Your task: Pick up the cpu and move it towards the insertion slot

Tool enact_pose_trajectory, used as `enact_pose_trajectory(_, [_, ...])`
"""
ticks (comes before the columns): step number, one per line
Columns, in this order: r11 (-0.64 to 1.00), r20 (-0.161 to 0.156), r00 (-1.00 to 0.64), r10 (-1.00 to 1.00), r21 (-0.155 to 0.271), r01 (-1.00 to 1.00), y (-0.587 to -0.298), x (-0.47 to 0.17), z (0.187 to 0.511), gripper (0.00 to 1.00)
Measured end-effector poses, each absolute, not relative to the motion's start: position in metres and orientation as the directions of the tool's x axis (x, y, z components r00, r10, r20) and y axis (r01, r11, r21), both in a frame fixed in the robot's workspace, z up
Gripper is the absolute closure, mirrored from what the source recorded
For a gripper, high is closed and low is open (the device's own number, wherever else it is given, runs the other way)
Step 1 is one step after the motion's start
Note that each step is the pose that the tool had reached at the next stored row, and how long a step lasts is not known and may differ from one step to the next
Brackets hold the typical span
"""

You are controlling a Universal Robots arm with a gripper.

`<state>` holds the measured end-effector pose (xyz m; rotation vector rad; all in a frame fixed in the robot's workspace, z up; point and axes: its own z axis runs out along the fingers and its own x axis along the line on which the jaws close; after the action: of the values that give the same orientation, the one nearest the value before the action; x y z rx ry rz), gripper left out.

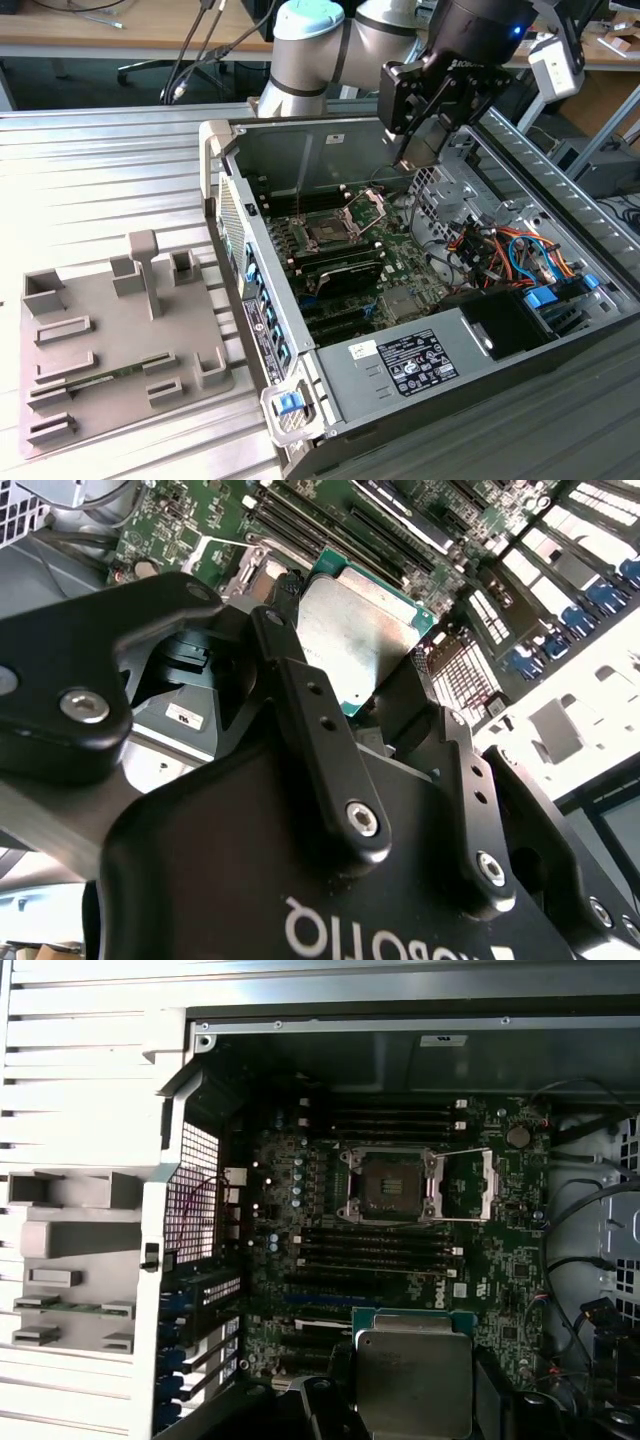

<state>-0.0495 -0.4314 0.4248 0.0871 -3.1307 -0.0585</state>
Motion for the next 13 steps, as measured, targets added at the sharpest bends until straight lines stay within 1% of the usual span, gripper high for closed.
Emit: enact_pose_trajectory(13, [0.998,0.008,-0.998,-0.056,0.038,-0.055,-0.431,-0.036,0.425,0.45])
